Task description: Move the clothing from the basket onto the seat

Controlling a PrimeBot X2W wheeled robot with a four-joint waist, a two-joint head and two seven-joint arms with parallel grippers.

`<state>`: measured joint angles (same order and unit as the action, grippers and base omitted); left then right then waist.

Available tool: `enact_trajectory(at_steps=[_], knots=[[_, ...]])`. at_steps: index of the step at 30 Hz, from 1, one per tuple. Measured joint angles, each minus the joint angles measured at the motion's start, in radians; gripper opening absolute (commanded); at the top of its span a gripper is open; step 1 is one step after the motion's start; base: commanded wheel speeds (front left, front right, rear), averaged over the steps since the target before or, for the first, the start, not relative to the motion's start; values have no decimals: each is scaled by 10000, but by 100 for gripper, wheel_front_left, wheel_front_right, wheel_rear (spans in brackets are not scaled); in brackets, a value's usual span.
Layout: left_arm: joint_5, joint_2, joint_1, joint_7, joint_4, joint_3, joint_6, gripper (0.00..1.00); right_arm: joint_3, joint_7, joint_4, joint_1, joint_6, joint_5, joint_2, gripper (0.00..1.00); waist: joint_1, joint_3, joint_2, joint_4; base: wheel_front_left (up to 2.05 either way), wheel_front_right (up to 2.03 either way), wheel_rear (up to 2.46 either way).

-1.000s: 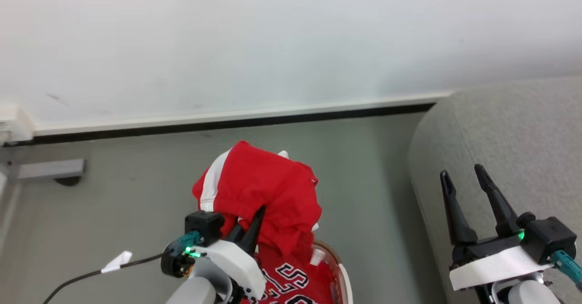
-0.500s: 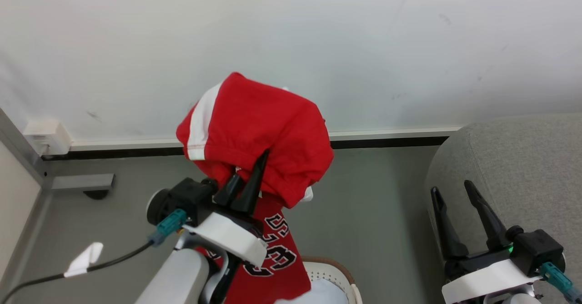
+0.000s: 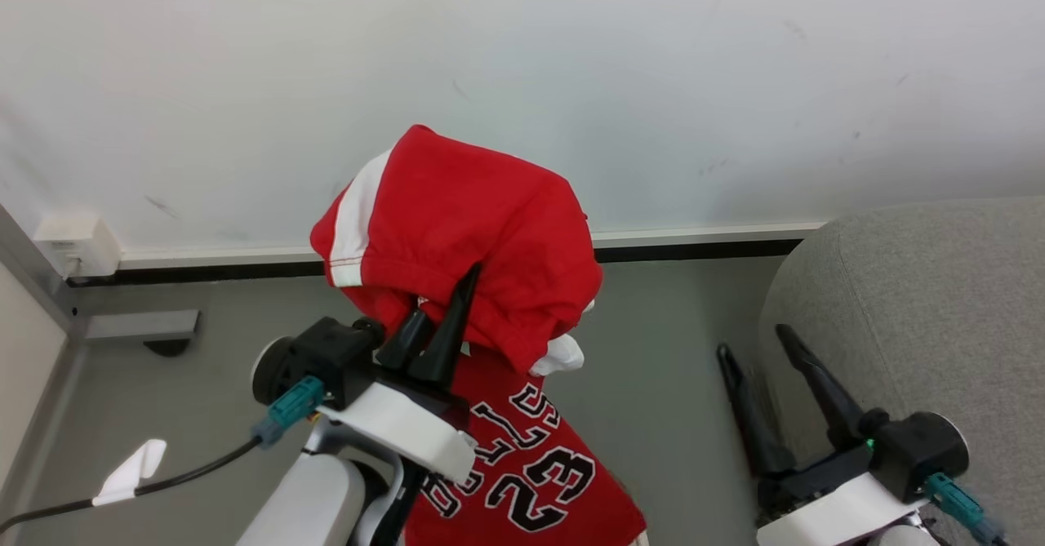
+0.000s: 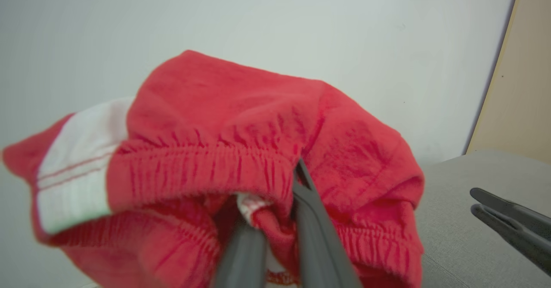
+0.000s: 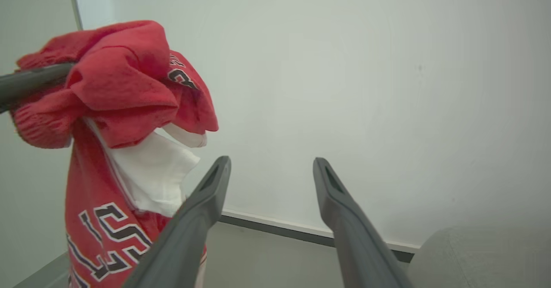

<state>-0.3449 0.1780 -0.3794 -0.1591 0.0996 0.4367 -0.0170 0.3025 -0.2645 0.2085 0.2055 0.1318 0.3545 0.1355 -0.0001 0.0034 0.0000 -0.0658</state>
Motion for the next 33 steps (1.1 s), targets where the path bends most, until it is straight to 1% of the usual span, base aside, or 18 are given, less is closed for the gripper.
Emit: enact_trajectory(at_steps=[4,8,15,19,24,28,29,32,33], knots=[[-12,-6,-1,6,77,19,17,0,1143,0,-167,412,0,-35,476,100,0,77,0,-22,0,0,0],[-59,-67,-31,10,150,138,13,0,2054,0,-96,866,0,-140,851,100,0,149,0,11,0,0,0],[-105,-211,-104,81,445,395,-58,0,3425,0,92,1850,0,-422,965,100,0,169,0,223,0,0,0],[-105,-359,-185,90,629,642,-184,0,3774,-2,483,2458,0,-621,813,100,0,165,0,412,0,0,0],[-104,-525,-263,96,941,1047,-328,0,4245,-2,1471,3123,0,-817,704,100,2,185,0,699,0,0,0],[-102,-717,-325,94,1212,1425,-445,0,4477,-2,2163,3509,0,-740,606,100,1,201,0,979,0,0,0],[-100,-798,-336,86,1350,1639,-504,0,4516,-2,2405,3606,0,-616,573,100,2,197,0,1136,0,0,0],[-100,-890,-354,69,1484,1833,-533,0,4521,-2,2529,3716,0,-531,548,100,2,190,0,1301,0,0,0],[-100,-959,-365,12,1593,1977,-545,0,4556,-4,2717,3734,0,-460,548,100,1,175,0,1452,0,0,0]])
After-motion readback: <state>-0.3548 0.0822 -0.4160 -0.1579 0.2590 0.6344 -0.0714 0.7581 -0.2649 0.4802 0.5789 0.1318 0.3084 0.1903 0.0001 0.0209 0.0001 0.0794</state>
